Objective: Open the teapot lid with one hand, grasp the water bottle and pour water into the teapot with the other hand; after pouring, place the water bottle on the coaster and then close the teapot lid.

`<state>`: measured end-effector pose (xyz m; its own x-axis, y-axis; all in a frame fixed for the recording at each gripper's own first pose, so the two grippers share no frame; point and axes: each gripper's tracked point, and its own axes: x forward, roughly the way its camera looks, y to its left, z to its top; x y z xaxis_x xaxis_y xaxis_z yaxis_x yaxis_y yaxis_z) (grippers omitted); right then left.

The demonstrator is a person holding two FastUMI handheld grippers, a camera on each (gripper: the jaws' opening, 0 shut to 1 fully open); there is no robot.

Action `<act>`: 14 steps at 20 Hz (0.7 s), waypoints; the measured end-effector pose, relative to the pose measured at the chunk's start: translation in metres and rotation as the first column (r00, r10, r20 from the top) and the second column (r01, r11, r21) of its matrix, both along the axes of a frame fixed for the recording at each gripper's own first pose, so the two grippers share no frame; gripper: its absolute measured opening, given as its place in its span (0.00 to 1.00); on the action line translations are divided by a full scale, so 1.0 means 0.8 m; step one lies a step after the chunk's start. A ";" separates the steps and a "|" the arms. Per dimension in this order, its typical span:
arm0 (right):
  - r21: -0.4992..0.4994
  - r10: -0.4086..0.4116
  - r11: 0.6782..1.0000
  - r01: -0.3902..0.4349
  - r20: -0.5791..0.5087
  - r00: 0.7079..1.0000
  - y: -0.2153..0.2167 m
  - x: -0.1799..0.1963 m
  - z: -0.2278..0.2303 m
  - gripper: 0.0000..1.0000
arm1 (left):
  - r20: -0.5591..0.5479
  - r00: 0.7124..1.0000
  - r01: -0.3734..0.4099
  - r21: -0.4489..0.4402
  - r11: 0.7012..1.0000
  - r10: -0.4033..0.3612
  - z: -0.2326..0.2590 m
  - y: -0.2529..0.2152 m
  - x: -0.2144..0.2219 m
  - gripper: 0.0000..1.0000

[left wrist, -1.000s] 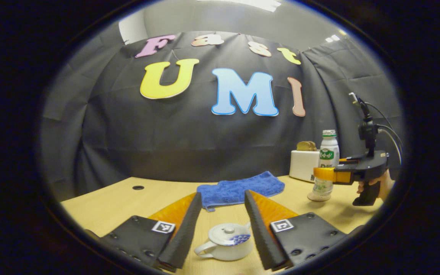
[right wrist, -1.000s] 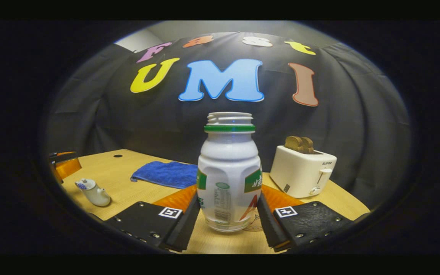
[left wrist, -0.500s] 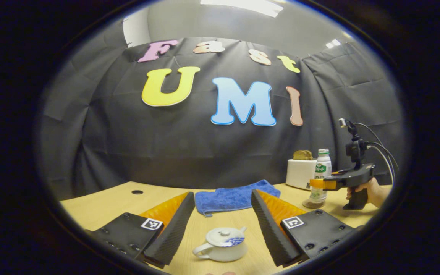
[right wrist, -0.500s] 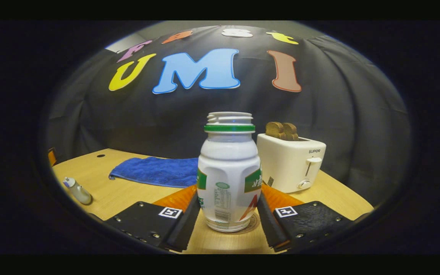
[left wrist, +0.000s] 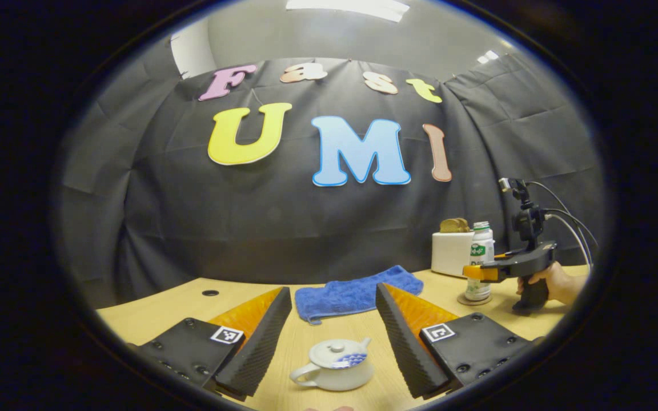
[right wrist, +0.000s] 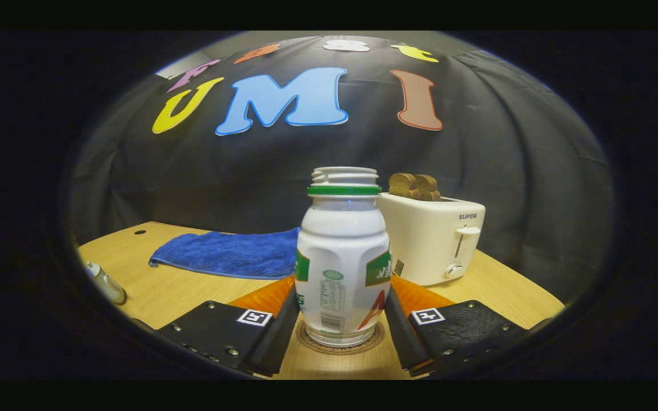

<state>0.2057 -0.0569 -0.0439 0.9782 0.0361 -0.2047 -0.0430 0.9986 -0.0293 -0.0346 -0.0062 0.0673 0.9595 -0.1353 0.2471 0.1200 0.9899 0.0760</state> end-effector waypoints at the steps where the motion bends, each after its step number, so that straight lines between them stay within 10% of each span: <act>1: 0.003 -0.004 1.000 0.004 0.003 1.000 -0.001 0.001 -0.002 0.74 | -0.001 1.000 -0.002 0.000 1.000 0.002 -0.002 0.001 0.001 1.00; 4: -0.015 -0.025 1.000 0.024 -0.012 1.000 -0.005 0.003 -0.012 0.77 | 0.000 1.000 -0.007 0.001 1.000 0.007 -0.001 0.001 0.001 0.93; 6: -0.044 -0.020 0.999 0.019 -0.004 1.000 -0.003 0.001 -0.012 1.00 | 0.005 1.000 -0.009 -0.002 1.000 0.009 0.000 0.003 0.000 0.93; 14: -0.037 -0.045 0.998 0.047 0.045 0.998 0.000 -0.077 0.017 0.99 | 0.003 1.000 -0.004 -0.027 1.000 0.004 -0.001 -0.008 -0.026 1.00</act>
